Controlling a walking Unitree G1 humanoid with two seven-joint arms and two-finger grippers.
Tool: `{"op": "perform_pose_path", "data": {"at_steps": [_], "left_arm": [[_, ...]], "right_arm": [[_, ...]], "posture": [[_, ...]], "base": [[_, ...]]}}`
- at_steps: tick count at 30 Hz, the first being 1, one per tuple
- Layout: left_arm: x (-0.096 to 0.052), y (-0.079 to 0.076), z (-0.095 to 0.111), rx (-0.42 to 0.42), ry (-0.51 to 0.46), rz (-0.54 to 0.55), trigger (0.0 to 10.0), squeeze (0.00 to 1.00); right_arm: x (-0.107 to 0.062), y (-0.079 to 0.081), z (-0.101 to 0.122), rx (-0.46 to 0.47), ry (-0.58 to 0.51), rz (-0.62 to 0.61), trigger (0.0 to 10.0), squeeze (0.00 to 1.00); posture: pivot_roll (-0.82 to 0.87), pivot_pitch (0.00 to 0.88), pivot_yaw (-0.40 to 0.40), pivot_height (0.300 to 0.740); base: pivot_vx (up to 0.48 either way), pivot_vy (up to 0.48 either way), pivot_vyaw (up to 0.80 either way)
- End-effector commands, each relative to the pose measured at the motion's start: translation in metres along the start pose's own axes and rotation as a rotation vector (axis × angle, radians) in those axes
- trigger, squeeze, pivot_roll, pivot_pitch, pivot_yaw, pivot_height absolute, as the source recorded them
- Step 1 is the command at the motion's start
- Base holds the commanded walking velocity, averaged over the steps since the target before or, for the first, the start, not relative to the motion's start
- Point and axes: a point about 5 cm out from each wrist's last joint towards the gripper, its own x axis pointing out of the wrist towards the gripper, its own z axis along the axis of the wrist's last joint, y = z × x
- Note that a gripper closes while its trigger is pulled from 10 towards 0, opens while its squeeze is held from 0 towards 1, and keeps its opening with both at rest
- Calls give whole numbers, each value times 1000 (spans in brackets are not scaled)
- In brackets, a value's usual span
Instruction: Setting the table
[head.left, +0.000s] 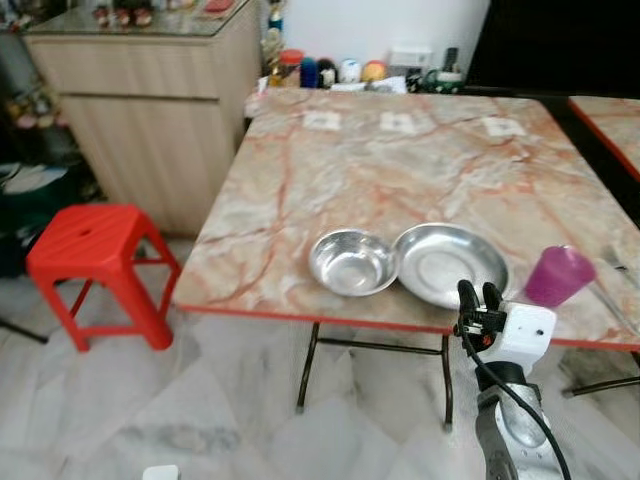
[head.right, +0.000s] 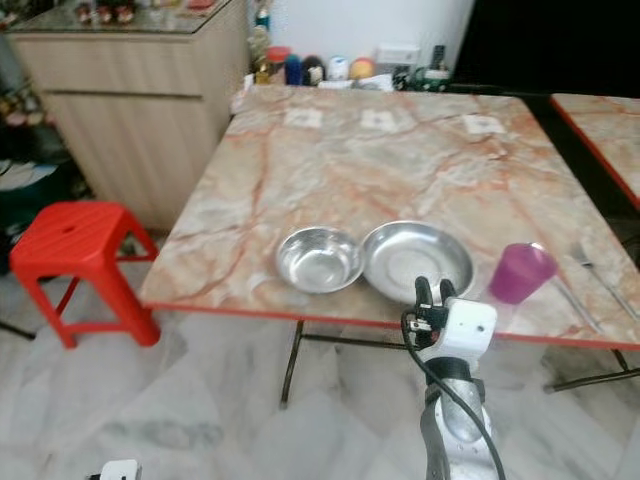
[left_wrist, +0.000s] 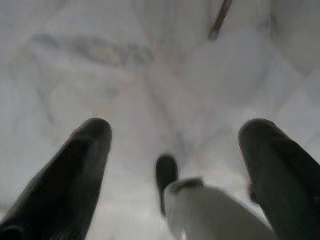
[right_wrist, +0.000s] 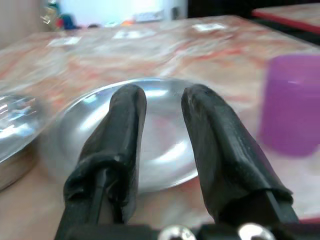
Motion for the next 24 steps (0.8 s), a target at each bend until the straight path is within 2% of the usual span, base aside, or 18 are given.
{"op": "perform_pose_path", "data": {"at_steps": [1,6,9,10,11,12,16,17,18,19,24], "left_arm": [[-4,3,-11,-6,38,10,10000,0],[-4,3,-11,-7,35,10,10000,0],[-4,3,-11,-5,35,10,10000,0],[-3,3,-10,-4,35,11,10000,0],[-3,3,-10,-4,35,12,10000,0],[-3,3,-10,-3,35,12,10000,0],[-3,3,-10,0,36,13,10000,0],[-3,3,-10,0,36,13,10000,0],[-3,3,-10,1,36,14,10000,0],[-3,3,-10,1,37,14,10000,0],[-3,3,-10,11,39,8,10000,0]], "right_arm": [[-1,-1,3,-5,-4,-13,10000,0],[-2,-6,3,1,2,-45,10000,0],[-2,-8,3,72,13,-76,10000,0],[-2,-9,2,129,24,-98,10000,745],[-2,-10,2,156,29,-110,10000,745],[-2,-11,1,184,36,-121,10000,1000],[-3,-14,-8,246,91,-149,10000,1000],[-4,-16,-11,274,107,-168,10000,961],[-5,-18,-14,309,124,-192,10000,804],[-5,-20,-16,355,135,-219,10000,0],[-1,-23,-22,431,178,-236,10000,0]], "posture": [[17,90,-35,740],[19,92,-35,740],[20,93,-34,740],[20,93,-34,740],[20,93,-34,740],[20,93,-34,740],[23,94,-34,740],[23,94,-34,740],[26,94,-34,740],[26,94,-34,740],[24,90,-34,740]], "base": [[0,0,0],[0,0,0],[0,0,0],[0,0,0],[0,0,0],[0,0,0],[0,0,0],[0,0,0],[0,0,0],[0,0,0],[0,0,0]]}}
